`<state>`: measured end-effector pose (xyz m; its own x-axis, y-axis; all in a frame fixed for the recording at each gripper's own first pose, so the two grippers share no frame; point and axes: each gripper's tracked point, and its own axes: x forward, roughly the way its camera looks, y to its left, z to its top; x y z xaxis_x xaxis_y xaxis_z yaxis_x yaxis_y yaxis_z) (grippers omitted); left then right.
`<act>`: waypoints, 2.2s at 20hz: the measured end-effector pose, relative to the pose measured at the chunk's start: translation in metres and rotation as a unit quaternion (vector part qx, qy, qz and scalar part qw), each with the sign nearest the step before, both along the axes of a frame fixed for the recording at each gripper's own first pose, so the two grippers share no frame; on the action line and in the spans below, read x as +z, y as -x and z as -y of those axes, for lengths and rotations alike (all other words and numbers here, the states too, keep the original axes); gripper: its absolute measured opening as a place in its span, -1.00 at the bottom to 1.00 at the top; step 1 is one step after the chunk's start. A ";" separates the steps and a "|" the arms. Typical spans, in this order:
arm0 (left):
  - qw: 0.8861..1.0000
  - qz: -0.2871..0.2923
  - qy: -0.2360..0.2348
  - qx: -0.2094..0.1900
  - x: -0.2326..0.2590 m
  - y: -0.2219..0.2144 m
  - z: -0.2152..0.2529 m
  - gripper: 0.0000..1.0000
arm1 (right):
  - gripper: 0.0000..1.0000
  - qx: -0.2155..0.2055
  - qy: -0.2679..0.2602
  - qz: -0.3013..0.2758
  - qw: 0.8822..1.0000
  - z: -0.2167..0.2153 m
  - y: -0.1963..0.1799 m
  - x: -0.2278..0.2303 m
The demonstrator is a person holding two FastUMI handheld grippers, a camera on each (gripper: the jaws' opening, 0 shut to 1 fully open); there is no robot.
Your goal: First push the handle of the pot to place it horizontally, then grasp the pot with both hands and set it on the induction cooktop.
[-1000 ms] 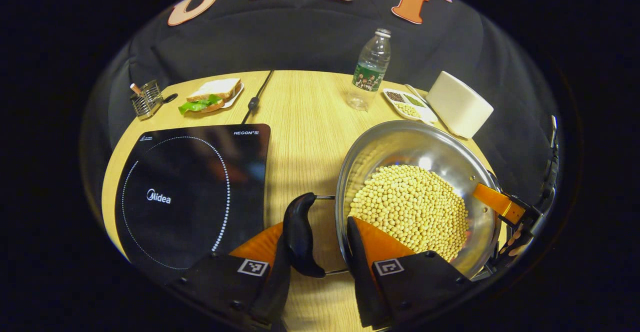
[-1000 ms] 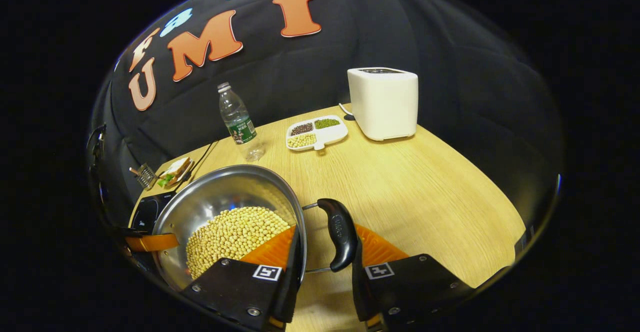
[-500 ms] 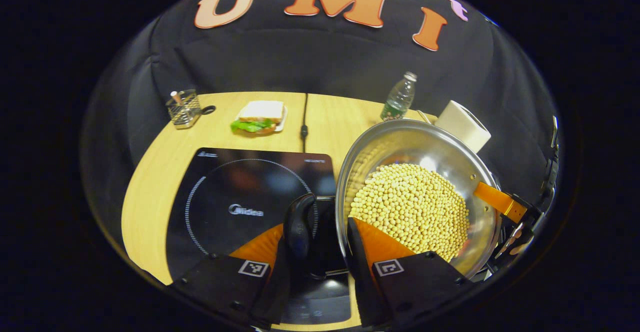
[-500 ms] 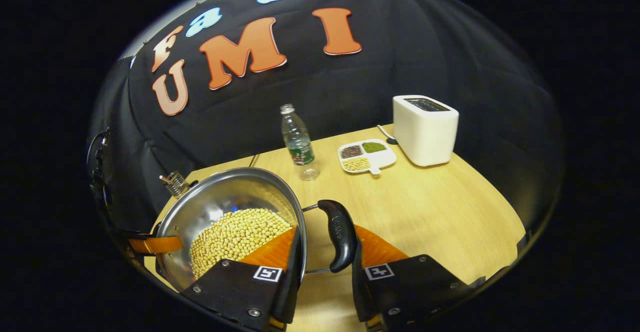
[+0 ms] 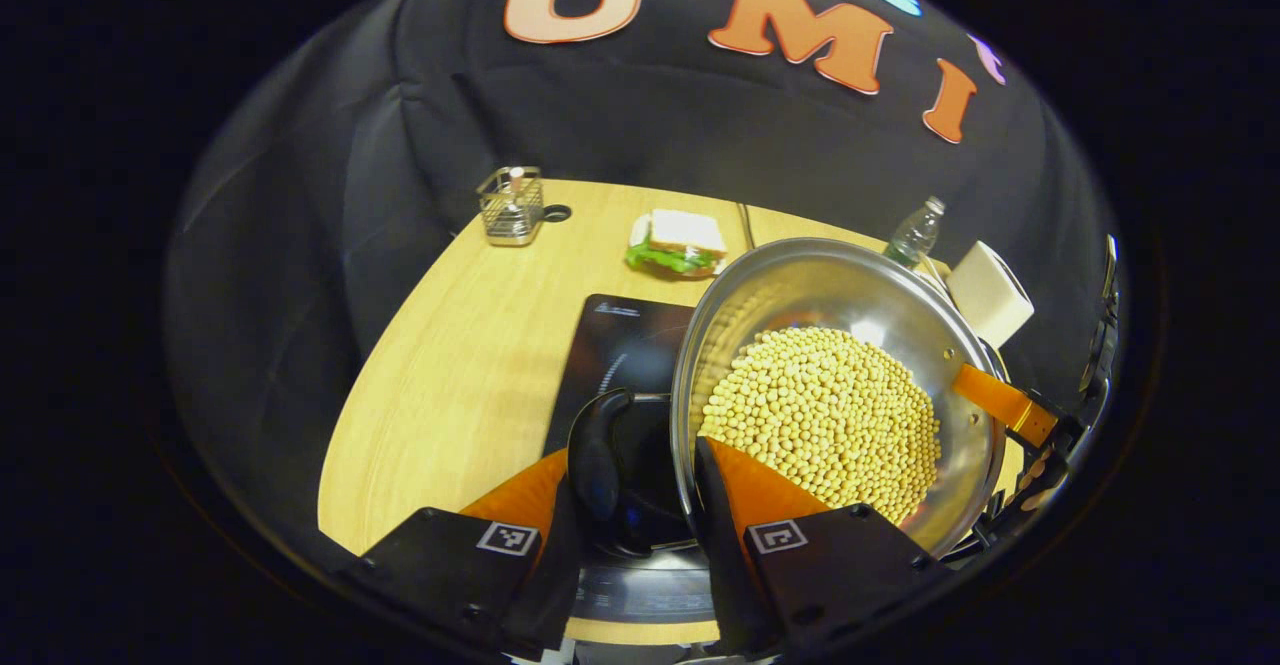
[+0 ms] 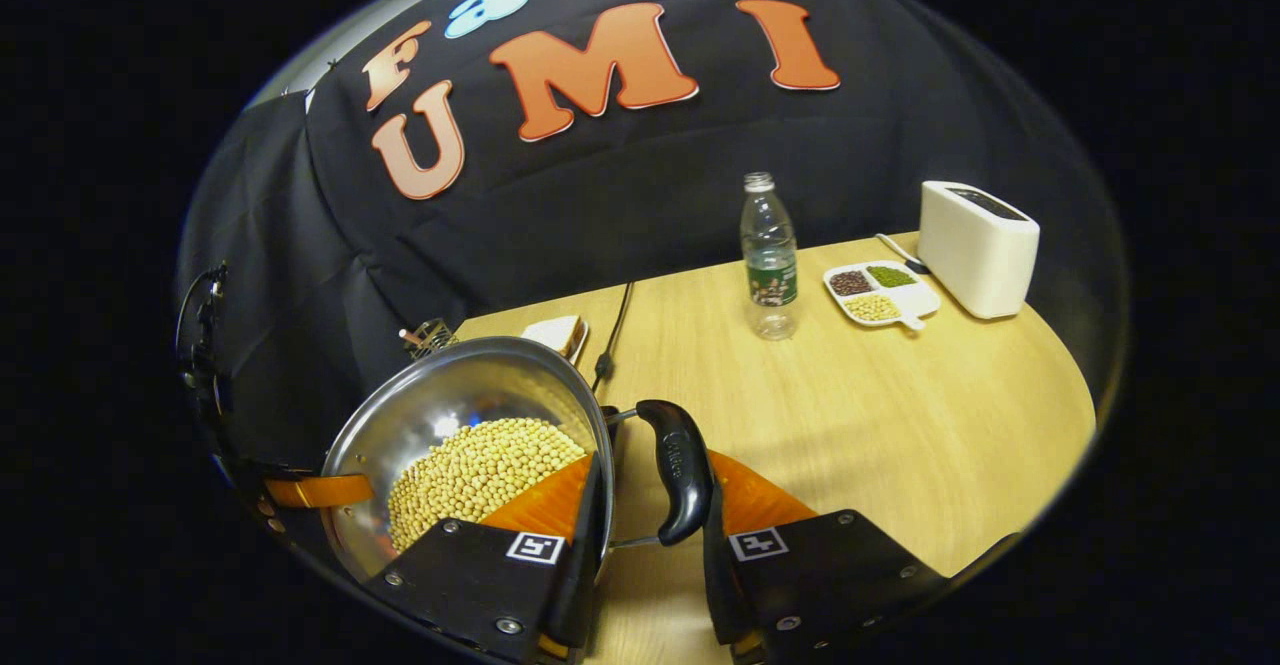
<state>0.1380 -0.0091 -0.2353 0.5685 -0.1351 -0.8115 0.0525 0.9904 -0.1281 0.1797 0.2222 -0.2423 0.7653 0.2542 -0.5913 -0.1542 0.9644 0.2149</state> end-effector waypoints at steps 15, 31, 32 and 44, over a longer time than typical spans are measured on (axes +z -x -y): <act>1.000 0.007 -0.008 -0.008 -0.037 -0.024 -0.037 0.26 | 0.03 -0.006 0.009 -0.032 0.999 -0.040 -0.008 -0.043; 0.909 0.415 -0.002 0.035 0.351 0.062 0.043 0.94 | 0.90 -0.039 0.078 0.312 0.946 0.156 0.121 0.313; 0.907 0.420 0.016 0.030 0.366 0.077 0.054 0.89 | 0.90 -0.046 0.084 0.327 0.940 0.172 0.138 0.330; 0.883 0.467 0.042 -0.012 0.418 0.161 0.121 0.94 | 0.90 -0.097 0.059 0.351 0.930 0.267 0.212 0.364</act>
